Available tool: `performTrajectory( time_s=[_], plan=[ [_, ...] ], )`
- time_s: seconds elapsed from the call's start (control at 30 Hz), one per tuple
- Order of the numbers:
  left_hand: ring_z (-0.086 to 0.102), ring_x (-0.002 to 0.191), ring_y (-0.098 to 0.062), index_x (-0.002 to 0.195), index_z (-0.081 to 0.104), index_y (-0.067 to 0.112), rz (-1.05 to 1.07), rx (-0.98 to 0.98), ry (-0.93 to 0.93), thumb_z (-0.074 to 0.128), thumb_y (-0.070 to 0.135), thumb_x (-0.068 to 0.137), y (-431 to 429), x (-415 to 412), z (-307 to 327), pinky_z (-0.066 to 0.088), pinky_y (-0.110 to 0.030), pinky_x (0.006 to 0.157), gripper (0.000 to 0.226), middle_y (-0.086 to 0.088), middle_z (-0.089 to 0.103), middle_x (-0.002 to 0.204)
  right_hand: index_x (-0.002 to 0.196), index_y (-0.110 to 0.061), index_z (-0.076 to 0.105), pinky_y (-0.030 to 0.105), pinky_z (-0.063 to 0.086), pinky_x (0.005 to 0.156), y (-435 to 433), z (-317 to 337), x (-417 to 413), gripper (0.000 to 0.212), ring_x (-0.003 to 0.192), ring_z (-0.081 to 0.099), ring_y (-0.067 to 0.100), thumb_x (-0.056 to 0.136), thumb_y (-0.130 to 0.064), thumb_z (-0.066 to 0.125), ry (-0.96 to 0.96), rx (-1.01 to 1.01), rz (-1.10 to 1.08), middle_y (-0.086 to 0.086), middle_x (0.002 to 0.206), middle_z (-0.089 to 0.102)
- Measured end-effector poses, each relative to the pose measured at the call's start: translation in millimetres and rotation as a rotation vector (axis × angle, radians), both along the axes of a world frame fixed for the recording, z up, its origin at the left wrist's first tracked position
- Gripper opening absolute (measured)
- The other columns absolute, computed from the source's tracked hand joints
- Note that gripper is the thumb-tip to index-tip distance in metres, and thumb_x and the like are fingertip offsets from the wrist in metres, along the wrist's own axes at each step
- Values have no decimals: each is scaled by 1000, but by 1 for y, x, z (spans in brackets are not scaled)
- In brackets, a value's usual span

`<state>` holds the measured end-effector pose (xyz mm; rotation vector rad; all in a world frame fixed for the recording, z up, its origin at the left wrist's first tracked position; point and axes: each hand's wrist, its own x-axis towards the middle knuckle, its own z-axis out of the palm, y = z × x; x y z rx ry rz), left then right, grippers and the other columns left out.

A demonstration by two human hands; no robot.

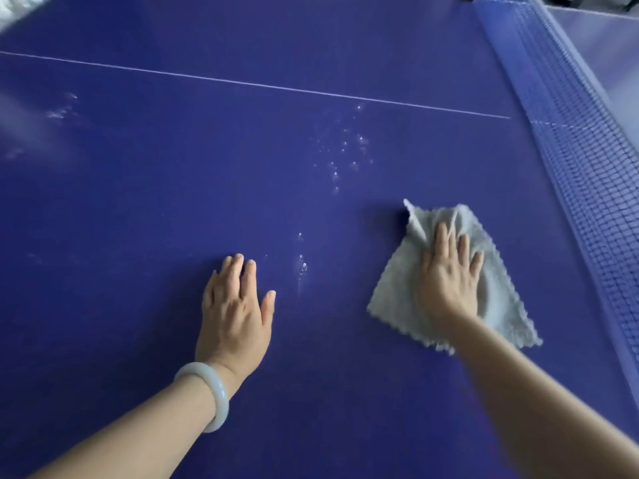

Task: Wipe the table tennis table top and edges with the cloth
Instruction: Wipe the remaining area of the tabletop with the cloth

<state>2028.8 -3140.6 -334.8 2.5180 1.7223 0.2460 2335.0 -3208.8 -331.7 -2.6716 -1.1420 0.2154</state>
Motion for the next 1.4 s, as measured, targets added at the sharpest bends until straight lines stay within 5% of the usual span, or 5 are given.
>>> performTrajectory(
  time_s=[0.47,0.77,0.93,1.1,1.4],
  plan=[
    [34,143,-33,144,45,1,-20,-44,-78,45,28,99,-1,-3,5,29,-49,117,52,-19,38,153,161,-30,8,34,-5,125,-5,-2,-97,60,153,-8,5,105,-29,29,6,147,704,-17,167,-8],
    [28,147,-31,148,38,5,-7,-63,-35,33,34,101,-1,0,6,23,-46,120,55,-16,31,157,160,-17,12,52,-5,124,14,7,-17,58,155,0,30,106,-35,17,23,-23,-227,5,168,4],
    [25,147,-30,148,39,6,-9,-86,-73,39,28,102,0,0,6,20,-44,120,52,-14,30,158,160,-33,9,67,-12,116,39,8,-144,63,153,-5,41,101,-55,18,-58,-68,324,3,168,2],
    [26,147,-31,147,40,5,4,-85,-83,44,23,100,0,1,7,20,-45,119,51,-14,30,157,160,-35,7,45,-2,125,-64,3,-104,55,155,-7,14,106,-36,19,-33,-2,633,-14,167,-6],
    [28,146,-34,146,40,2,-10,-60,-64,46,25,99,0,0,4,21,-49,119,52,-17,33,155,161,-15,9,44,-1,125,-116,7,-28,60,155,-2,20,105,-35,18,-33,-50,-223,6,168,6]
  ],
)
